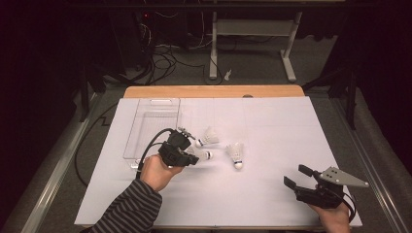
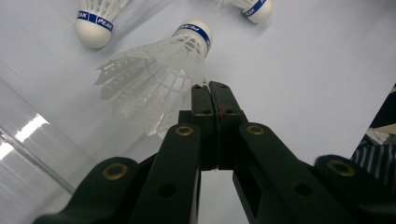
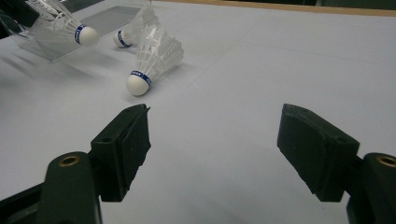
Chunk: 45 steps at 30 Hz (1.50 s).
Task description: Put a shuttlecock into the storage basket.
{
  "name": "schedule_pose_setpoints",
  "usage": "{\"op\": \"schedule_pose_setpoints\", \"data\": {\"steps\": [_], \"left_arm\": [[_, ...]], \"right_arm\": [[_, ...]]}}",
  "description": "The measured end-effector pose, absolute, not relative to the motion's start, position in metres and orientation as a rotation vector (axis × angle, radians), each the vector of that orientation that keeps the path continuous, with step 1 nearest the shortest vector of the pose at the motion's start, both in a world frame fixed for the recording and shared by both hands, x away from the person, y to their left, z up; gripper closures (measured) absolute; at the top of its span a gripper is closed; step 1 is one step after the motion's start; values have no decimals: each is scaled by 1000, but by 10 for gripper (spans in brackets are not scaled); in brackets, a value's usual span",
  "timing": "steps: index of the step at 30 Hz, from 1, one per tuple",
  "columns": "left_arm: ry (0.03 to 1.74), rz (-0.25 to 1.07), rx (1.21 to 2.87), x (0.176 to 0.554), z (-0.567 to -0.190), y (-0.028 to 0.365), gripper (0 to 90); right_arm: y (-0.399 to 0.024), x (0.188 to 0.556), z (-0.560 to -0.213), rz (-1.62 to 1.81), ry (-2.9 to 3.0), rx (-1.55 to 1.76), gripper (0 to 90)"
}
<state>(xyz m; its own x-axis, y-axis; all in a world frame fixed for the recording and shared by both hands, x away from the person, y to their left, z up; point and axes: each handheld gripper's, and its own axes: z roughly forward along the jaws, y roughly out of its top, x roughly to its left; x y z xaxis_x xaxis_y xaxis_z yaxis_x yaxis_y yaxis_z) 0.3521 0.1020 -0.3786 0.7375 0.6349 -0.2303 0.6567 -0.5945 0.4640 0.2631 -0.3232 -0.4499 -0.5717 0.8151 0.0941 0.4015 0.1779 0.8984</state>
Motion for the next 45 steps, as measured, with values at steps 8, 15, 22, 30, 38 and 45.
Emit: {"op": "schedule_pose_setpoints", "data": {"steps": [8,15,22,30,38,45], "left_arm": [[969,-33,2379,351,-374,105,899],[972,-19,2356,350,-370,110,899],[976,-13,2334,351,-368,115,899],[983,-4,2302,351,-365,120,899],[996,4,2270,352,-361,128,899],[998,19,2259,352,-356,131,899]], "right_arm": [[-323,263,-450,1366,2051,1145,260],[-323,263,-450,1364,2052,1146,260],[-323,263,-450,1362,2054,1143,260],[-323,263,-450,1361,2054,1145,260],[-323,263,-450,1363,2054,1145,260],[-323,263,-450,1362,2055,1145,260]]}}
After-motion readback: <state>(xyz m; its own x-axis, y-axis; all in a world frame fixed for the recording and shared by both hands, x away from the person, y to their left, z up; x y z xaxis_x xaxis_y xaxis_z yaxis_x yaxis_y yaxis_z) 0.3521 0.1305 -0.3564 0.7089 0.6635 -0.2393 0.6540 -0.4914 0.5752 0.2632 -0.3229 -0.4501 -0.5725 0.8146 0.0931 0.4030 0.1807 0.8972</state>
